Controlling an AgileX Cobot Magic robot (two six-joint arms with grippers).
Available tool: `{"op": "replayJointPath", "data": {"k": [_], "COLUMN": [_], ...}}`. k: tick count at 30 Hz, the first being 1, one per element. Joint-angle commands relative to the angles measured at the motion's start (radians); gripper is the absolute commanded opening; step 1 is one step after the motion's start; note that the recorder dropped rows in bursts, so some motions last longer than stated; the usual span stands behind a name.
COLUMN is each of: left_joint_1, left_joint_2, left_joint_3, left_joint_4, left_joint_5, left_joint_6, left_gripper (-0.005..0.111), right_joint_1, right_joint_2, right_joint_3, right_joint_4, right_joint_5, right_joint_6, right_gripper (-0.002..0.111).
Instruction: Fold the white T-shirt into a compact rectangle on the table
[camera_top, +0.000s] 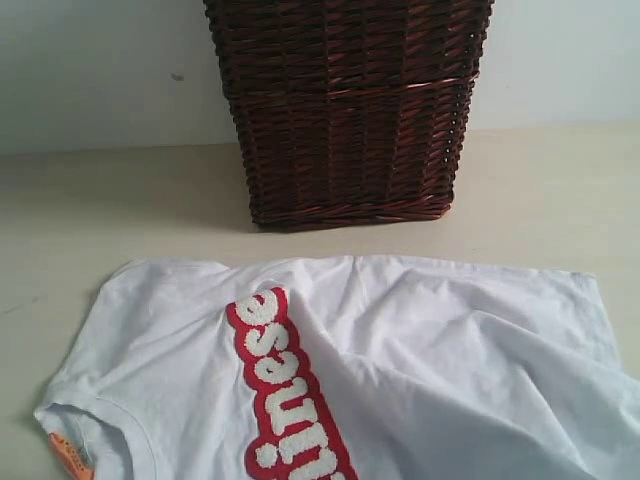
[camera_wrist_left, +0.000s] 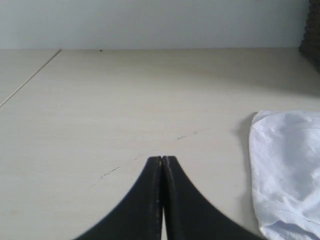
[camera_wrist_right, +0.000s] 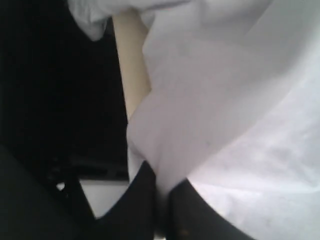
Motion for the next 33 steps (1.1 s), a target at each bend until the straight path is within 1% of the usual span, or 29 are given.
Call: {"op": "replayJointPath", "data": {"k": [1,4,6,10,13,15,16,18,20,21,22,26,31,33], "left_joint_1": [0.003,0.003,0.003,0.003,0.003,0.003,0.003,0.003,0.003,0.003,0.003,0.003,0.003,0.003], "left_joint_2": [-0.002,-0.002,-0.002,-0.002,-0.002,-0.002,-0.002,-0.002,-0.002,-0.002,-0.002,-0.002,-0.002,-0.002], "left_joint_3": [-0.002,-0.002,-0.002,-0.002,-0.002,-0.002,-0.002,-0.002,-0.002,-0.002,-0.002,-0.002,-0.002,-0.002], "left_joint_4": [-0.004,-0.004,-0.004,-0.004,-0.004,-0.004,-0.004,-0.004,-0.004,-0.004,-0.004,-0.004,-0.004,-0.004], "left_joint_5": [-0.007,-0.007,-0.007,-0.007,-0.007,-0.007,-0.007,-0.007,-0.007,-0.007,-0.007,-0.007,-0.007,-0.007], "left_joint_6": [0.001,0.001,0.001,0.001,0.001,0.001,0.001,0.001,0.001,0.001,0.001,0.001,0.001,0.001], "left_gripper": [0.000,0.000,0.000,0.000,0.000,0.000,0.000,0.000,0.000,0.000,0.000,0.000,0.000,0.000], "right_joint_1": [-0.005,-0.005,-0.005,-0.005,-0.005,-0.005,-0.005,-0.005,-0.005,-0.005,-0.005,-0.005,-0.005,-0.005], "right_joint_2": [-0.004,0.019,0.058,0.179,0.290,0.372,0.413,0.480,0.536,0.550,0.560,0.508,0.332,0.260], "right_joint_3": [-0.067,-0.103,-0.128,-0.165,-0.173,-0.173,-0.173,-0.185,-0.207,-0.214,-0.224,-0.240,-0.241,-0.241], "right_joint_4": [0.274,0.482,0.571,0.629,0.656,0.680,0.705,0.738,0.757,0.771,0.793,0.796,0.752,0.705], "right_joint_5": [-0.060,-0.175,-0.221,-0.307,-0.426,-0.502,-0.531,-0.570,-0.578,-0.576,-0.570,-0.538,-0.495,-0.474], "right_joint_6": [0.006,0.001,-0.021,-0.031,-0.049,-0.083,-0.127,-0.151,-0.151,-0.151,-0.151,-0.151,-0.150,-0.150], "right_gripper": [0.000,0.000,0.000,0.000,0.001,0.007,0.014,0.032,0.053,0.060,0.064,0.063,0.063,0.063]}}
